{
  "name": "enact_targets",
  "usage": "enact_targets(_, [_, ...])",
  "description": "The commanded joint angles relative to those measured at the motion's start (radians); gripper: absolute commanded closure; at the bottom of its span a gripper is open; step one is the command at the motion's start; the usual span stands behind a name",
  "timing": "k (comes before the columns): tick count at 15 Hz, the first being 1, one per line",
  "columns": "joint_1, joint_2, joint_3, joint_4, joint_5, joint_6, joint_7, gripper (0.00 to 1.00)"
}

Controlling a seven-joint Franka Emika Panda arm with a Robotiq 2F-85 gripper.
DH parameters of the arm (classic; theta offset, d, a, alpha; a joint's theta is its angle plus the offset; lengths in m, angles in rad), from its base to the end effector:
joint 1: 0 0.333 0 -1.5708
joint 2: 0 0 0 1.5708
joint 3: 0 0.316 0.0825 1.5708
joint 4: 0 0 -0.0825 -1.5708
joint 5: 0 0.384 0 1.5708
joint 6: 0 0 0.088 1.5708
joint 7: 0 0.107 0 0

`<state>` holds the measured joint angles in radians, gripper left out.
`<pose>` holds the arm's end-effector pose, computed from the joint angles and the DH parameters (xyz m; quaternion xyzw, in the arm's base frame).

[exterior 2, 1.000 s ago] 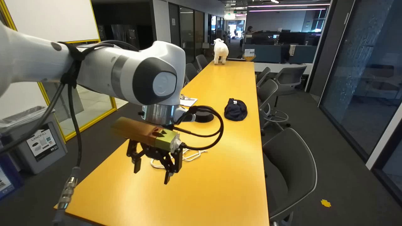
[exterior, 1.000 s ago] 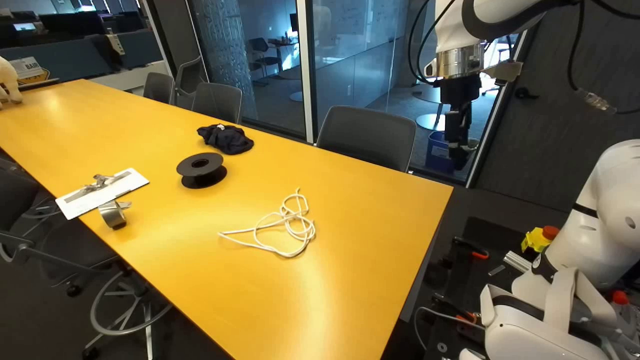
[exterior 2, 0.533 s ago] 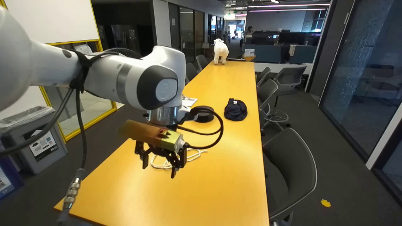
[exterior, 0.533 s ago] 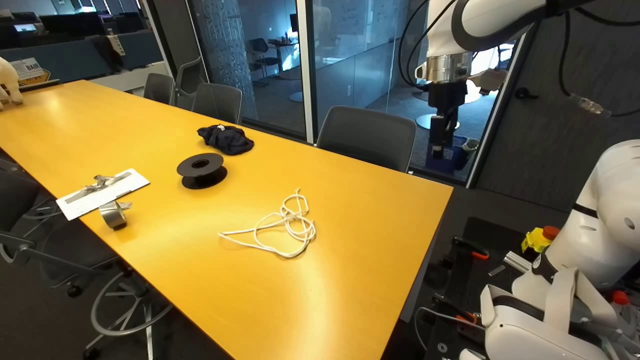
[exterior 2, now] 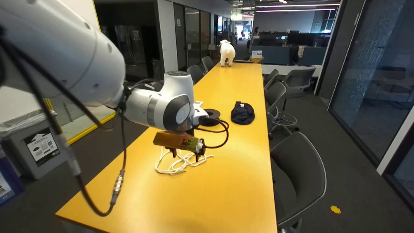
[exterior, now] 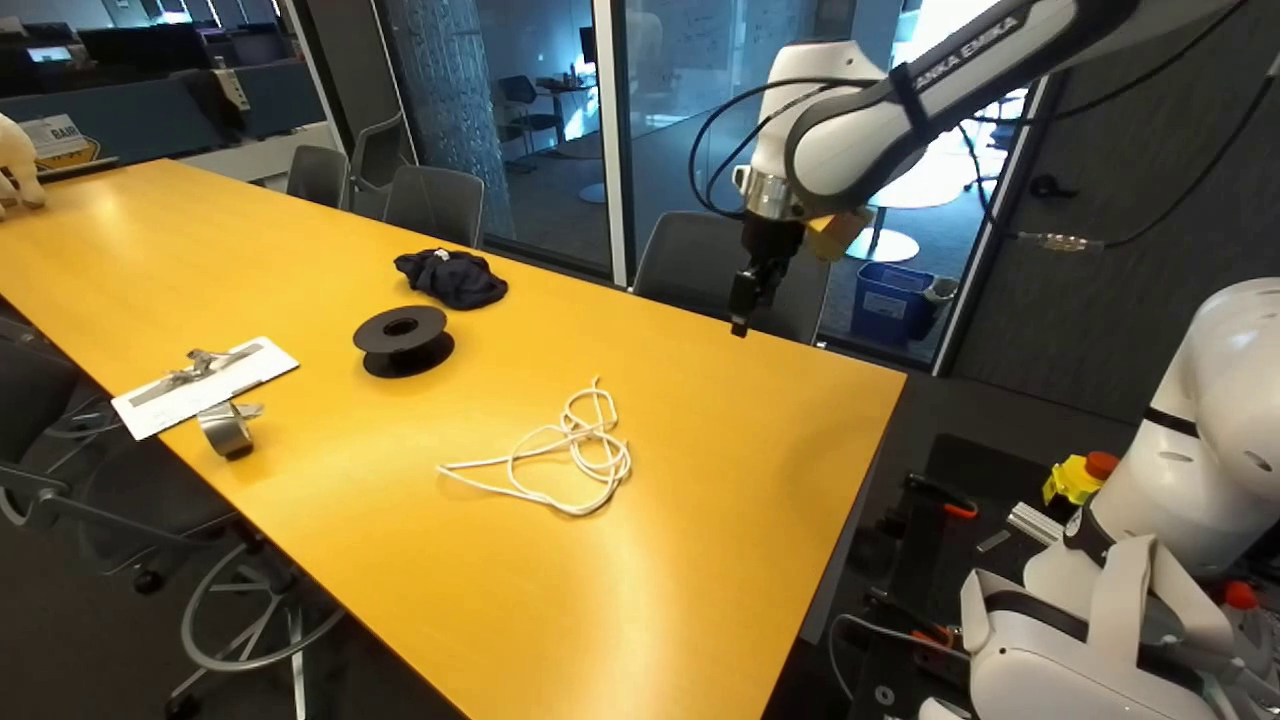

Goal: Untangle the two ropes on the table.

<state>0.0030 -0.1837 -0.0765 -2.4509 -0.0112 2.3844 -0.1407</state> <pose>0.4695 -0.0347 0.3795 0.9976 0.0376 0.0583 0.0033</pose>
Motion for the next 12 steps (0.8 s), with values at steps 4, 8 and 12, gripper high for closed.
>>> enact_targets(4, [0.009, 0.45, 0.067, 0.326, 0.033, 0.158, -0.077, 0.0])
enact_targets(8, [0.016, 0.625, 0.125, 0.491, -0.006, 0.127, -0.092, 0.0])
enact_targets(12, [0.028, 0.743, 0.164, 0.611, -0.03, 0.098, -0.112, 0.0])
